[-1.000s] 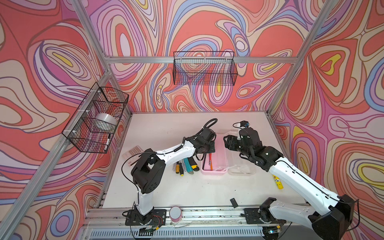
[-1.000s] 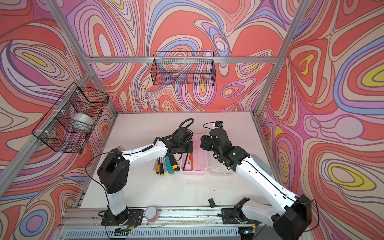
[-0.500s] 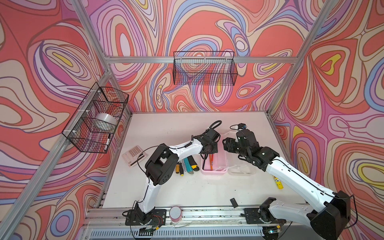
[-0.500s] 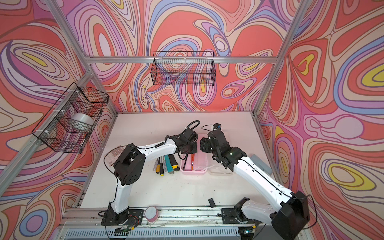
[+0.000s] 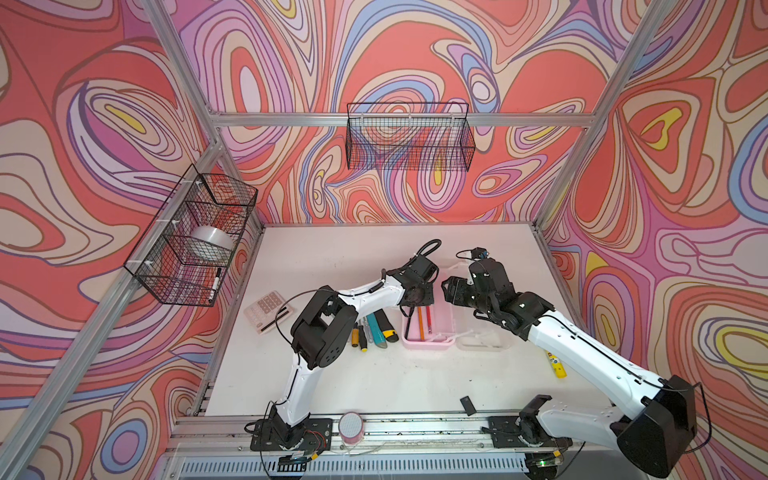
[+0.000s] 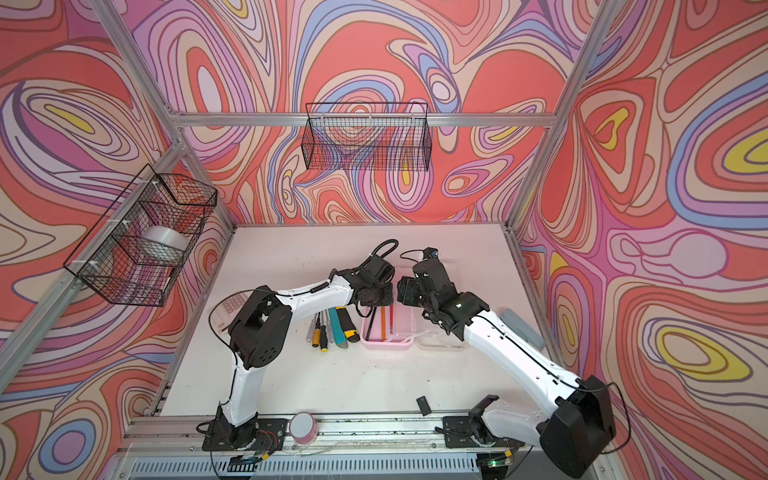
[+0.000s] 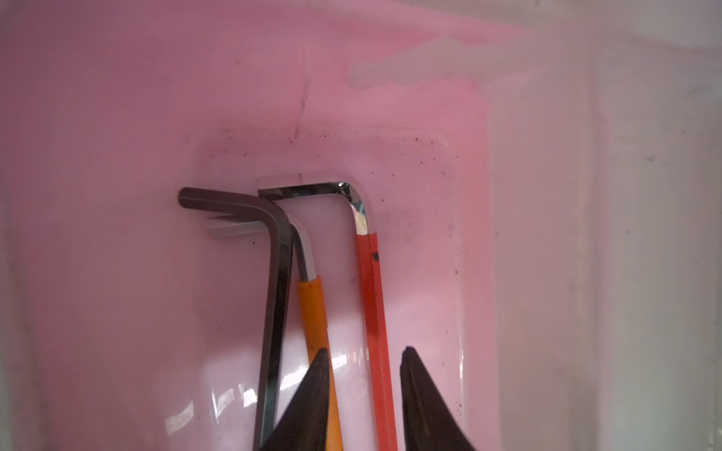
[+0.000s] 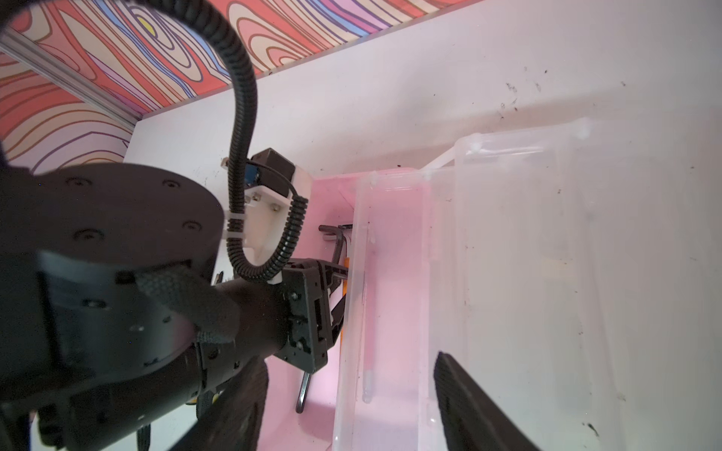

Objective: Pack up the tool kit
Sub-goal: 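Release the red hex key into the box and lift left gripper, then move left gripper over the screwdrivers while right gripper reaches toward the knives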

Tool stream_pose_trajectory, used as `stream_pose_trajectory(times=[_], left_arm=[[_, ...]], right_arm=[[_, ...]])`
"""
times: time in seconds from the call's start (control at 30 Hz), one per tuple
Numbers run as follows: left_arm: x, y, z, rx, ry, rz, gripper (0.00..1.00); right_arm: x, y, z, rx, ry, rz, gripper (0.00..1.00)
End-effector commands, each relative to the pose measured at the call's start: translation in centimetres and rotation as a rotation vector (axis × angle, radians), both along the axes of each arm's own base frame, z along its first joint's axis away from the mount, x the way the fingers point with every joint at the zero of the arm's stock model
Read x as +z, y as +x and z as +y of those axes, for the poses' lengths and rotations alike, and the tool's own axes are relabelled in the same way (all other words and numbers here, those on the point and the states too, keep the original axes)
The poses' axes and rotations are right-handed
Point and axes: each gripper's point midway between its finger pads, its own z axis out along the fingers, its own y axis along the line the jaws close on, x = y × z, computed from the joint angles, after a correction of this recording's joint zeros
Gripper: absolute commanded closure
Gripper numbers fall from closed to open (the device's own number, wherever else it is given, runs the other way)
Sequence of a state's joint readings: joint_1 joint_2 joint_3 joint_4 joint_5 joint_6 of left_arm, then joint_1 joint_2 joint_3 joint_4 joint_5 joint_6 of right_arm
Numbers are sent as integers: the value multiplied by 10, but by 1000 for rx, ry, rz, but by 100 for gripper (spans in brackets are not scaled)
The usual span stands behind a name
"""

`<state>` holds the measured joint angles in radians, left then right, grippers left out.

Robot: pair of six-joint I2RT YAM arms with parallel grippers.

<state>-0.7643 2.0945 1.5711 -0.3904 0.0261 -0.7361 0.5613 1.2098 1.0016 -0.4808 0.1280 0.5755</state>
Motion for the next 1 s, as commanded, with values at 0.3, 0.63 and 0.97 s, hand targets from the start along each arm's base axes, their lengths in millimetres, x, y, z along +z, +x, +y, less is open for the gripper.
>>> stream_pose_trajectory(times=[0.3,0.63,0.97], left_arm=[[123,-24,68,34,-10,-236,62],[67,-76,169,142,102,-109,63],[22,-89,211,221,165,-9,67]], right_arm=[[44,6,27,75,-47,-57,34],[17,-21,105,254,-174,13,39],[-42,-43,174,379,-166,157,38]])
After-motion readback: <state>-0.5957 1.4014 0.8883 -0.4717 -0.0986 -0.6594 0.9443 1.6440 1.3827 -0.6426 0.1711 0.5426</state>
